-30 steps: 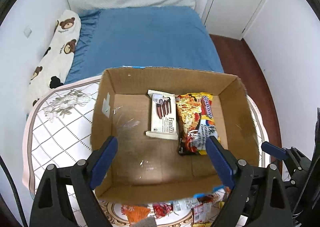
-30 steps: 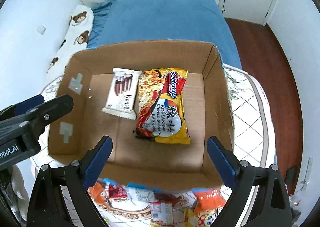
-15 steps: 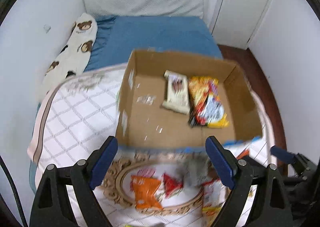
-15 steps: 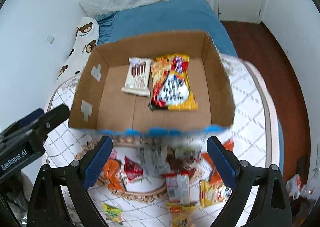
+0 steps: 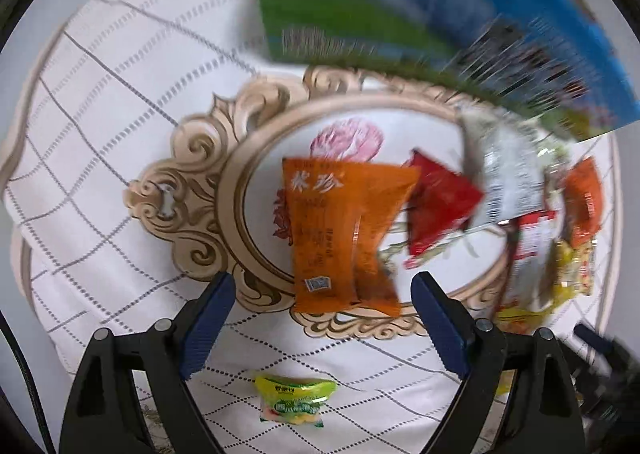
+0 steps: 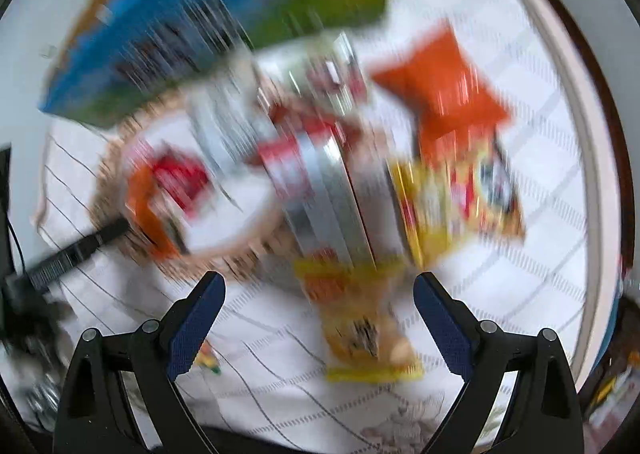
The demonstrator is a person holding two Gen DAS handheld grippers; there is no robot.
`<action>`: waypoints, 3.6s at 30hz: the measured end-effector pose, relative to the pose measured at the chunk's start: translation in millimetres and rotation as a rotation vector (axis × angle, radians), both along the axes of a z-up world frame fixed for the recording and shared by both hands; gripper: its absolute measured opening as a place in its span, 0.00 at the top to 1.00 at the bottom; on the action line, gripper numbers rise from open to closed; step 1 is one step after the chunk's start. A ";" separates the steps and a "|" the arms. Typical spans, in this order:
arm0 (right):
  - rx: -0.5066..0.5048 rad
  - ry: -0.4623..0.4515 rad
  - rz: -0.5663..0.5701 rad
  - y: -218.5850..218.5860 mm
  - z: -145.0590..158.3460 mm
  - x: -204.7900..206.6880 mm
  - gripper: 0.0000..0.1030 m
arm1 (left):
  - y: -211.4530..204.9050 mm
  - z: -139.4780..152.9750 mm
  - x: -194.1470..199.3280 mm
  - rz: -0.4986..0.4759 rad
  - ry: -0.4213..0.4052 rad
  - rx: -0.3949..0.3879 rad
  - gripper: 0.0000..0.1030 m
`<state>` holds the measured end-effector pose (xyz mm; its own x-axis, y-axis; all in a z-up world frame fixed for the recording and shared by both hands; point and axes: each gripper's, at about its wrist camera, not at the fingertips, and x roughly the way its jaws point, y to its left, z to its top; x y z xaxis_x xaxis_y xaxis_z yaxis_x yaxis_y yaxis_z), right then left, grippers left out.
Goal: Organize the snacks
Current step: 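Grasp the orange pastry bag with left tool while right tool grasps yellow chip bag, then lower both bags into the box and open both tools, then withdraw both tools from the box toward the remaining snacks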
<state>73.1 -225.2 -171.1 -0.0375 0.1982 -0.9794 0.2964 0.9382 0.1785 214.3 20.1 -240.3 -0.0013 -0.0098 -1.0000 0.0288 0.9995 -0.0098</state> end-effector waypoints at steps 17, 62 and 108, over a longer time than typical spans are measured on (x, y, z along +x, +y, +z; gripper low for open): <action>-0.012 0.110 0.063 33.1 -60.2 -54.5 0.49 | -9.8 -41.7 -67.4 -0.048 0.092 -0.033 0.49; -0.168 -0.321 0.221 -15.0 175.0 216.5 0.59 | -61.6 158.4 149.9 -0.016 -0.257 -0.171 0.51; -0.210 -0.335 0.139 -13.3 120.7 247.6 0.16 | -66.3 147.2 166.3 -0.046 -0.418 -0.060 0.11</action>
<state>320.7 -238.5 -50.4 0.2779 0.0086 -0.9606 0.1222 0.9915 0.0442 380.6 -46.3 -93.1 0.4022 -0.0778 -0.9123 0.0870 0.9951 -0.0465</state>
